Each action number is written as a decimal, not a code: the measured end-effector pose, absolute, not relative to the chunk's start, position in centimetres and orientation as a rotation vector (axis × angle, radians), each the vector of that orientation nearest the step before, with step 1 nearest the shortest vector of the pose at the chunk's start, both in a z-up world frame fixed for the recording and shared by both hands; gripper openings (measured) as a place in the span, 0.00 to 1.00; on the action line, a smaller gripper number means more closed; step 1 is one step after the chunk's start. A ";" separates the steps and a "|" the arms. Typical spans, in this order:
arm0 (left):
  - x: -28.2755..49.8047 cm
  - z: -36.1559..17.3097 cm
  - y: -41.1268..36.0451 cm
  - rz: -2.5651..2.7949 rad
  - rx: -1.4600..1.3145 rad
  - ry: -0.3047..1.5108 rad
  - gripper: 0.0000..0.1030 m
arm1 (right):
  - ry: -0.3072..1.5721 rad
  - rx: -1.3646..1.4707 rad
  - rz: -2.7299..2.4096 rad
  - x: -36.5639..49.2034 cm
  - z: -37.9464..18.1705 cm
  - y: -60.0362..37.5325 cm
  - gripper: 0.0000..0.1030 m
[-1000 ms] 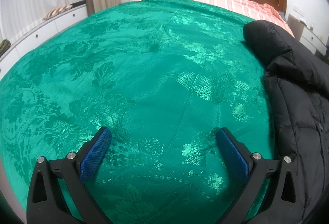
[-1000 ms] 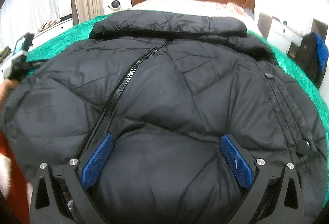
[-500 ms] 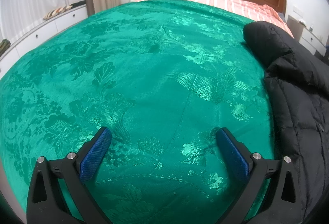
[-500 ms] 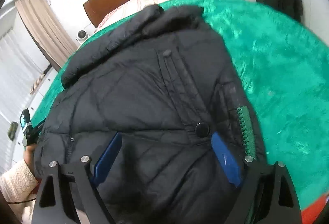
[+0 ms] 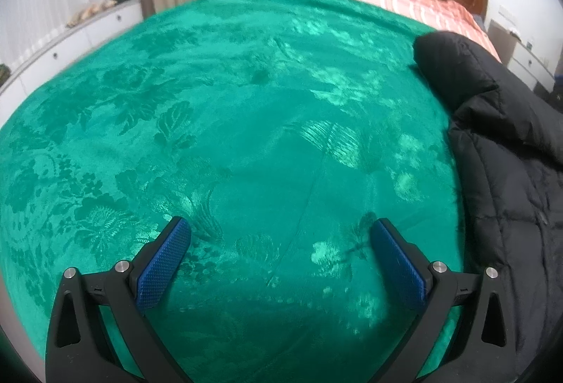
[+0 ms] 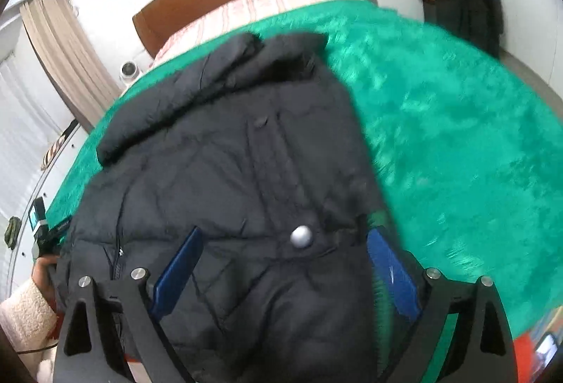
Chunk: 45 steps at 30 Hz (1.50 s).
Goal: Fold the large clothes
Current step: 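Grasp the zipper edge with both tools and fold it over the jacket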
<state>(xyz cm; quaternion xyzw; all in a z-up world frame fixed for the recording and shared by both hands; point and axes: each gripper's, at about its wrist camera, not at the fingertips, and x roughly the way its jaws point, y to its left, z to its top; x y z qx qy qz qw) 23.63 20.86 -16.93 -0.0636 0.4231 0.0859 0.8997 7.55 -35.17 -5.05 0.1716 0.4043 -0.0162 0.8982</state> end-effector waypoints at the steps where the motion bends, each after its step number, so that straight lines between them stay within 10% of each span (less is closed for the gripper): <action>1: 23.6 -16.5 21.0 0.154 -0.142 0.905 0.98 | 0.833 0.359 -0.049 7.3 -4.7 -35.9 0.91; 29: 14.9 -17.2 12.6 -0.418 -0.084 1.150 0.87 | 1.087 0.472 0.128 2.3 -8.2 -37.7 0.91; 34: 15.2 -17.0 9.8 -0.438 -0.002 1.194 0.50 | 1.138 0.435 0.147 3.0 -10.1 -36.2 0.73; 38: 14.4 -16.7 8.1 -0.456 0.013 1.204 0.24 | 1.143 0.447 0.183 3.0 -9.4 -36.5 0.25; 45: 11.4 -13.9 9.9 -0.503 -0.144 1.217 0.16 | 1.146 0.400 0.211 0.2 -5.1 -36.7 0.19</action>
